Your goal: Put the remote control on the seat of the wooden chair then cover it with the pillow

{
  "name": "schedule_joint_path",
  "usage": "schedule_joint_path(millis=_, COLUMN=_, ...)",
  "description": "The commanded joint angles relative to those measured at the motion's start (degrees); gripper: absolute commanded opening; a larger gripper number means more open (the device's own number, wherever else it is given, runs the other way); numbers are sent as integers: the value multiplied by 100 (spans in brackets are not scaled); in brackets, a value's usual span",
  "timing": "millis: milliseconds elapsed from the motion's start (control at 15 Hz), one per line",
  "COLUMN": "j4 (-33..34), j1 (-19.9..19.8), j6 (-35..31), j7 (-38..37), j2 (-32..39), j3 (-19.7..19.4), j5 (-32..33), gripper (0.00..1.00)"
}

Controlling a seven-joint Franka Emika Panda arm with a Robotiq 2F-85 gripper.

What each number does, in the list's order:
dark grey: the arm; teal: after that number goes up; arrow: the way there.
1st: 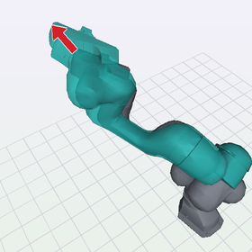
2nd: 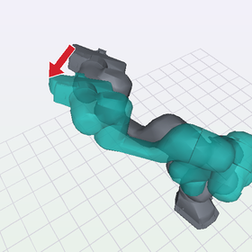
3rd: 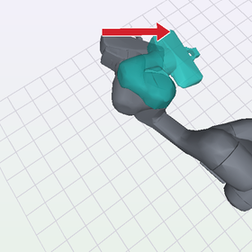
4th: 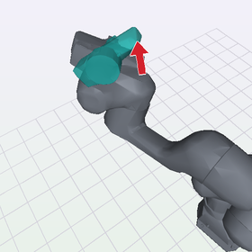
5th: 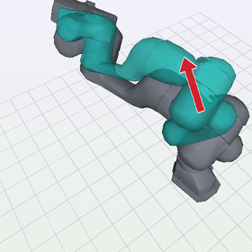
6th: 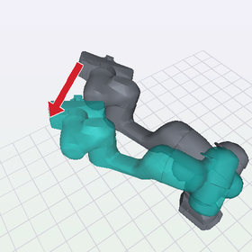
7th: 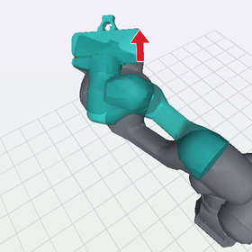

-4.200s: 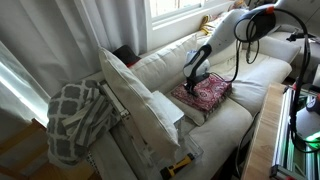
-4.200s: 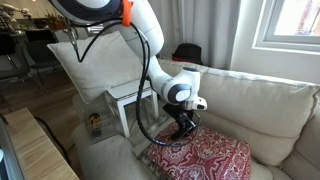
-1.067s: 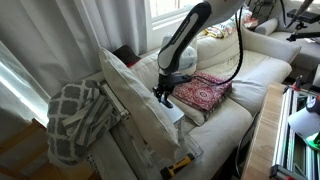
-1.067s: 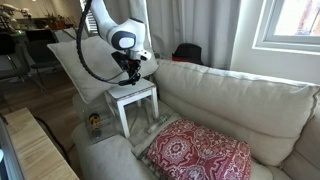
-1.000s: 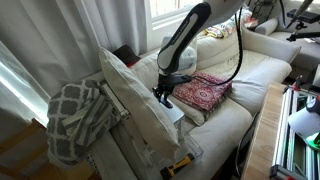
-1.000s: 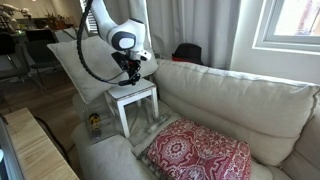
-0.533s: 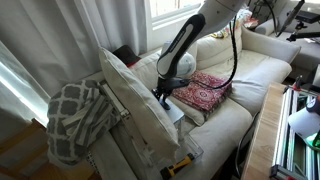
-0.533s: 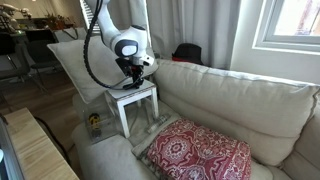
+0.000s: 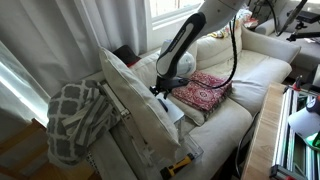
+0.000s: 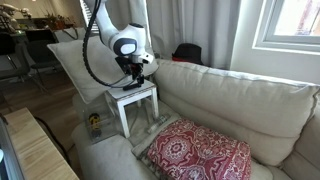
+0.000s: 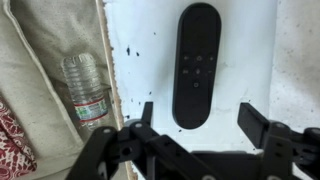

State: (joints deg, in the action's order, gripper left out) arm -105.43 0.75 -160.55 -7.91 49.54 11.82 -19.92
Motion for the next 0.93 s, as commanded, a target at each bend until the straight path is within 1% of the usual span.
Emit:
schedule_joint_path(millis=0, j4=-772, j1=-66, j6=-312, j7=77, j2=-693, j3=71, j5=-28, gripper=100)
schedule_joint_path(millis=133, j4=-1275, j1=-169, j6=-630, j7=246, j2=-1186, j3=157, j5=-28, gripper=100)
schedule_joint_path(millis=333, j4=-2001, j1=-385, j6=-1112, j7=530, j2=-1963, j3=437, j5=-45, gripper=100)
schedule_joint_path(millis=400, j4=-2247, j1=-354, j6=-1391, j7=553, j2=-2208, j3=444, j5=-2, gripper=100)
schedule_joint_path(millis=467, j4=-1501, j1=-237, j6=-1057, j7=341, j2=-1568, j3=304, j5=59, gripper=100)
schedule_joint_path(millis=533, j4=-1720, j1=-255, j6=-1183, j7=371, j2=-1805, j3=342, j5=67, gripper=100)
schedule_joint_path(millis=667, j4=-1996, j1=-251, j6=-1228, j7=385, j2=-2103, j3=363, j5=64, gripper=100)
schedule_joint_path(millis=867, j4=-2093, j1=-261, j6=-1240, j7=396, j2=-2169, j3=364, j5=65, gripper=100)
